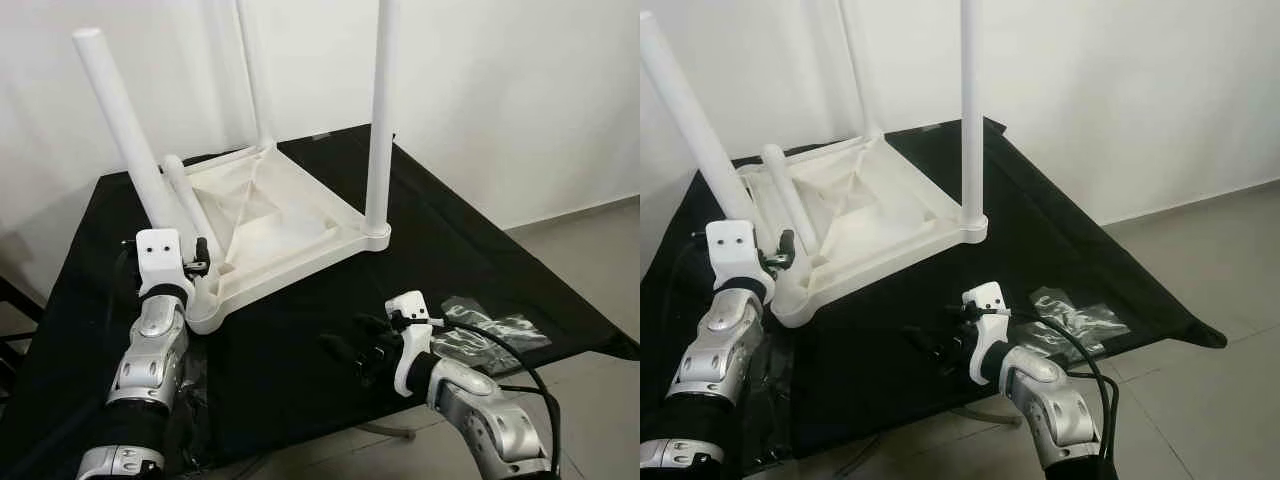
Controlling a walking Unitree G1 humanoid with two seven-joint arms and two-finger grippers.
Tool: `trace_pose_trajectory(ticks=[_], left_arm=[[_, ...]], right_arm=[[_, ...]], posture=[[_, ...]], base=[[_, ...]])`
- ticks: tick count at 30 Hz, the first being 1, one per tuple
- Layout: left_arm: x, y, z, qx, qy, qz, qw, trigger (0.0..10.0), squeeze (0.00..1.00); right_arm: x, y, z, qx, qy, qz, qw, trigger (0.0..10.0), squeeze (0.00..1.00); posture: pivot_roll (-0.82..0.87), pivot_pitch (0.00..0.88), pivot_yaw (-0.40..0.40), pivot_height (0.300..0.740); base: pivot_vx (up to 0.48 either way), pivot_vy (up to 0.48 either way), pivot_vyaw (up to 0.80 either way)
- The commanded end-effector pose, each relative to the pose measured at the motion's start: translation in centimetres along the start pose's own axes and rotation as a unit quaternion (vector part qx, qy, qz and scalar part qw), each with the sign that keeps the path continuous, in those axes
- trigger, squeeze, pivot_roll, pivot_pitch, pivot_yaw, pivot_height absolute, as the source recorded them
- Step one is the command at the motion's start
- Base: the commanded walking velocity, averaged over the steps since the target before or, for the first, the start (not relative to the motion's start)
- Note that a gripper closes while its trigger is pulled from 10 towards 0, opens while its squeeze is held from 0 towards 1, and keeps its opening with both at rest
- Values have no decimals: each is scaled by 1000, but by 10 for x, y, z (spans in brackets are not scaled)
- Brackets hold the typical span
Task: Building children table
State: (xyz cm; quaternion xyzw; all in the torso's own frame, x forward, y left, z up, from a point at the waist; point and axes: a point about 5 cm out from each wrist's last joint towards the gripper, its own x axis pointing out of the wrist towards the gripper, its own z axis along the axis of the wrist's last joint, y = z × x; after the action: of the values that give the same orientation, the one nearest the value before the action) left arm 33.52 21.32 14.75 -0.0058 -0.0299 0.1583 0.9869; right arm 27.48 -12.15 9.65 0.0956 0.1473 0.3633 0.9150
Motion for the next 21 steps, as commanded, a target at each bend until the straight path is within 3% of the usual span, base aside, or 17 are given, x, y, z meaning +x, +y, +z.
trace_pose_trajectory(ticks=[1, 3, 5, 7, 8, 9, 10, 12, 14, 15, 16, 17, 18, 21], left_arm=[[0, 16, -8, -26, 21, 36, 999, 0, 0], [0, 12, -8, -39, 19, 24, 999, 0, 0], [-4, -11, 3, -92, -18, -89, 992, 0, 0], [-12, -30, 14, -112, -52, -189, 974, 0, 0], [-12, -30, 14, -112, -52, -189, 974, 0, 0], [-14, -35, 17, -113, -61, -217, 968, 0, 0], [-23, -46, 24, -143, -68, -284, 946, 0, 0], [-23, -46, 24, -143, -68, -284, 946, 0, 0], [-62, -76, 34, -132, -77, -493, 856, 0, 0], [-62, -76, 34, -132, -77, -493, 856, 0, 0], [-76, -85, 34, -121, -72, -551, 822, 0, 0], [-81, -90, 28, -95, -62, -575, 810, 0, 0], [-81, -90, 28, -95, -62, -575, 810, 0, 0], [-76, -96, 11, -32, -52, -576, 816, 0, 0]], right_arm=[[2, 3, 1, 3, -2, 7, 1000, 10000, 0], [2, 3, 1, 3, -2, 7, 1000, 10000, 0], [2, 3, 0, 3, -2, 7, 1000, 10000, 0], [2, 3, 0, 3, -2, 7, 1000, 10000, 0], [2, 3, 0, 3, -2, 7, 1000, 10000, 0], [2, 3, 0, 3, -2, 7, 1000, 10000, 0], [2, 3, 0, 4, -2, 7, 1000, 10000, 0], [2, 3, 0, 4, -2, 7, 1000, 10000, 0], [2, 2, -1, 4, -2, 7, 1000, 10000, 0], [2, 2, -1, 4, -2, 7, 1000, 10000, 0], [2, 2, -1, 4, -1, 7, 1000, 10000, 0], [3, 2, -1, 4, -1, 7, 1000, 10000, 0], [3, 2, -1, 4, -1, 7, 1000, 10000, 0], [3, 3, 0, 4, -2, 7, 1000, 10000, 0]], posture=[[-124, 0, 48, 740], [-124, 0, 48, 740], [-125, 0, 49, 740], [-125, 0, 49, 740], [-125, 0, 49, 740], [-125, 0, 49, 740], [-125, 0, 49, 740], [-125, 0, 49, 740], [-120, 0, 48, 740], [-120, 0, 48, 740], [-120, 0, 48, 740], [-120, 0, 48, 740], [-120, 0, 48, 740], [-128, 0, 53, 740]], base=[[0, 0, 0], [0, 0, 0], [0, 0, 0], [0, 0, 0], [0, 0, 0], [0, 0, 0], [0, 0, 0], [0, 0, 0], [0, 0, 0], [0, 0, 0], [0, 0, 0], [0, 0, 0], [0, 0, 0], [0, 0, 0]])
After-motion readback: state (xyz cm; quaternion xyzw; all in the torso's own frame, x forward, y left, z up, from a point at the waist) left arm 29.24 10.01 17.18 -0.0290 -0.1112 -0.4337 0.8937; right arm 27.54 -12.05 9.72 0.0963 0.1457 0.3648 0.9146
